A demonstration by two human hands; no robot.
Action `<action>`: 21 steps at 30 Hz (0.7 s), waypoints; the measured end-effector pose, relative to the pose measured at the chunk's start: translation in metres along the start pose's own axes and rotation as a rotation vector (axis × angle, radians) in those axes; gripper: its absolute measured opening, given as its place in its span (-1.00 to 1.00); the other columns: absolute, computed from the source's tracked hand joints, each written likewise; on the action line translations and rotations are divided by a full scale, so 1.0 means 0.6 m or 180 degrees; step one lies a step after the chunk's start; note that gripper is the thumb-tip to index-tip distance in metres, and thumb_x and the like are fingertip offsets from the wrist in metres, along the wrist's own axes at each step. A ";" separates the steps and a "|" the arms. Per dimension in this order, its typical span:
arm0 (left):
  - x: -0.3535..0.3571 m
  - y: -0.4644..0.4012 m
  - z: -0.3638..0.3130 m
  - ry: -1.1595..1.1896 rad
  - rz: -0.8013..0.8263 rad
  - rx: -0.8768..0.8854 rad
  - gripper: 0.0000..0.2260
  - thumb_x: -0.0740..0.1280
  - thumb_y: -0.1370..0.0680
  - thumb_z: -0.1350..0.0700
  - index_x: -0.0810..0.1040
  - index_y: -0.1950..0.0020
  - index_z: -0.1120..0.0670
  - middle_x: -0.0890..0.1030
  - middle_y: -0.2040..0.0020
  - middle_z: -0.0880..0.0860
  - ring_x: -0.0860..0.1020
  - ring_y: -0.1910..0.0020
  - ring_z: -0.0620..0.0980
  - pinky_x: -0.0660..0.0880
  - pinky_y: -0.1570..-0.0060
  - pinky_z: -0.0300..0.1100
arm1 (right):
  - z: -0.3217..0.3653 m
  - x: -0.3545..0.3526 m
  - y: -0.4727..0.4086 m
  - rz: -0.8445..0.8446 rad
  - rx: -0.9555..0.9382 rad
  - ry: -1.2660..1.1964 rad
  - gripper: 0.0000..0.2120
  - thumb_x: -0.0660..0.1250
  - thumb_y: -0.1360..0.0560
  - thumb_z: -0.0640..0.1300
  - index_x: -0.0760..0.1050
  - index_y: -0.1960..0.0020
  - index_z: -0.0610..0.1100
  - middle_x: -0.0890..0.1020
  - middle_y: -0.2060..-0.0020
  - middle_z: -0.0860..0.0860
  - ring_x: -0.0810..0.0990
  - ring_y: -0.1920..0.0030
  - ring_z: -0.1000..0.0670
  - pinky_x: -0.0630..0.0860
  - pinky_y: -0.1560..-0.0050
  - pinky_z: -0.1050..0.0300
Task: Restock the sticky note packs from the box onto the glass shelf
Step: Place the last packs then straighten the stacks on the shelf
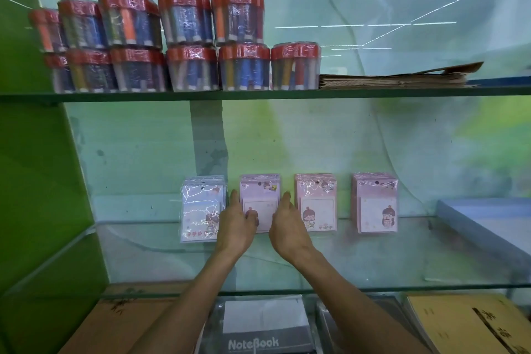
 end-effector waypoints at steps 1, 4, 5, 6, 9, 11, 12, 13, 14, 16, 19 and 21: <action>-0.005 0.002 -0.002 0.0001 -0.0002 0.0043 -0.79 0.27 -0.54 0.26 0.39 -0.17 0.19 0.64 0.10 0.15 0.61 0.19 0.11 0.45 0.22 -0.20 | 0.005 -0.007 0.006 -0.0060 -0.0119 0.0073 -0.38 0.13 -0.48 -0.47 0.00 -0.49 -0.31 0.38 -0.31 -0.26 0.45 -0.23 -0.22 0.39 -0.07 0.05; -0.033 0.010 -0.008 0.0130 -0.0288 0.0339 -0.62 0.28 -0.57 0.26 0.37 -0.39 0.22 0.59 -0.22 0.14 0.60 -0.12 0.05 0.43 -0.10 -0.35 | 0.027 -0.029 0.024 -0.0420 -0.0595 0.0175 -0.36 0.13 -0.52 -0.44 -0.04 -0.53 -0.29 0.26 -0.45 -0.23 0.35 -0.38 -0.20 0.35 -0.29 0.04; -0.048 0.014 -0.010 0.0165 -0.0495 0.0526 -0.58 0.29 -0.57 0.26 0.36 -0.43 0.21 0.54 -0.31 0.13 0.54 -0.24 0.07 0.41 -0.26 -0.21 | 0.037 -0.032 0.030 -0.0532 -0.0754 0.0112 -0.38 0.13 -0.55 -0.39 -0.03 -0.54 -0.28 0.25 -0.47 -0.21 0.31 -0.43 -0.18 0.31 -0.36 0.04; -0.063 0.015 -0.008 0.0191 -0.0713 0.0696 -0.59 0.29 -0.57 0.26 0.38 -0.42 0.19 0.52 -0.33 0.12 0.50 -0.28 0.08 0.40 -0.31 -0.10 | 0.047 -0.032 0.036 -0.0590 -0.0877 0.0008 -0.41 0.14 -0.57 -0.35 0.00 -0.54 -0.27 0.26 -0.48 -0.19 0.30 -0.44 -0.16 0.29 -0.39 0.04; -0.109 0.016 0.013 0.0152 -0.1091 0.0721 -0.61 0.30 -0.56 0.29 0.39 -0.39 0.18 0.45 -0.31 0.14 0.45 -0.26 0.07 0.38 -0.27 -0.15 | 0.076 -0.009 0.048 -0.0321 -0.1003 -0.0399 -0.56 0.14 -0.61 -0.22 0.19 -0.46 -0.27 0.43 -0.37 -0.17 0.42 -0.35 -0.16 0.39 -0.33 0.03; -0.133 0.013 0.040 0.0106 -0.1048 0.0471 -0.53 0.31 -0.54 0.32 0.33 -0.44 0.20 0.35 -0.37 0.17 0.41 -0.30 0.10 0.30 -0.27 -0.28 | 0.089 0.018 0.051 0.0032 -0.0923 -0.0475 -0.68 0.15 -0.60 -0.21 0.30 -0.32 -0.28 0.54 -0.17 -0.18 0.51 -0.21 -0.21 0.46 -0.13 0.04; -0.142 0.011 0.054 0.0081 -0.0927 0.0273 -0.48 0.32 -0.53 0.32 0.28 -0.47 0.20 0.30 -0.41 0.18 0.37 -0.35 0.10 0.25 -0.31 -0.30 | 0.093 0.033 0.049 0.0194 -0.0858 -0.0425 -0.74 0.15 -0.60 -0.22 0.32 -0.26 -0.27 0.55 -0.06 -0.16 0.52 -0.14 -0.21 0.44 -0.04 0.05; -0.148 0.008 0.067 0.0076 -0.0762 0.0046 -0.43 0.32 -0.53 0.31 0.22 -0.51 0.20 0.26 -0.46 0.18 0.32 -0.41 0.11 0.21 -0.37 -0.27 | 0.096 0.049 0.046 0.0327 -0.0777 -0.0349 -0.76 0.15 -0.60 -0.22 0.32 -0.24 -0.26 0.54 0.00 -0.15 0.53 -0.09 -0.21 0.42 0.02 0.06; -0.152 0.004 0.079 0.0084 -0.0578 -0.0189 -0.39 0.33 -0.53 0.30 0.16 -0.54 0.19 0.22 -0.49 0.19 0.28 -0.45 0.12 0.19 -0.43 -0.19 | 0.099 0.065 0.042 0.0429 -0.0673 -0.0280 -0.74 0.15 -0.60 -0.22 0.31 -0.26 -0.27 0.54 0.00 -0.17 0.53 -0.08 -0.21 0.41 0.03 0.07; -0.154 -0.006 0.102 0.0068 -0.0244 -0.0502 -0.33 0.35 -0.51 0.25 0.12 -0.57 0.16 0.23 -0.52 0.18 0.30 -0.46 0.15 0.24 -0.46 -0.01 | 0.104 0.096 0.031 0.0587 -0.0451 -0.0234 -0.60 0.17 -0.60 -0.21 0.21 -0.38 -0.31 0.52 -0.17 -0.25 0.51 -0.17 -0.22 0.41 -0.01 0.09; -0.153 -0.016 0.118 0.0199 0.0034 -0.0629 -0.40 0.31 -0.42 0.21 0.30 -0.47 0.08 0.49 -0.37 0.11 0.52 -0.25 0.09 0.48 -0.22 -0.06 | 0.116 0.125 0.014 0.0678 -0.0205 -0.0200 -0.44 0.19 -0.59 -0.22 0.03 -0.49 -0.34 0.41 -0.32 -0.29 0.44 -0.30 -0.23 0.42 -0.20 0.03; -0.154 -0.019 0.117 0.0287 0.0106 -0.0588 -0.52 0.28 -0.44 0.32 0.40 -0.35 0.04 0.59 -0.21 0.05 0.57 -0.07 0.04 0.49 0.03 -0.19 | 0.119 0.134 0.002 0.0640 -0.0055 -0.0222 -0.42 0.21 -0.56 -0.28 0.02 -0.48 -0.35 0.43 -0.29 -0.29 0.47 -0.26 -0.23 0.45 -0.16 0.02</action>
Point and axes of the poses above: each hand's wrist, its own y-axis away from the middle knuckle, its own x-axis out of the palm, z = x × y, the point moved 2 cm from there along -y, towards the middle knuckle
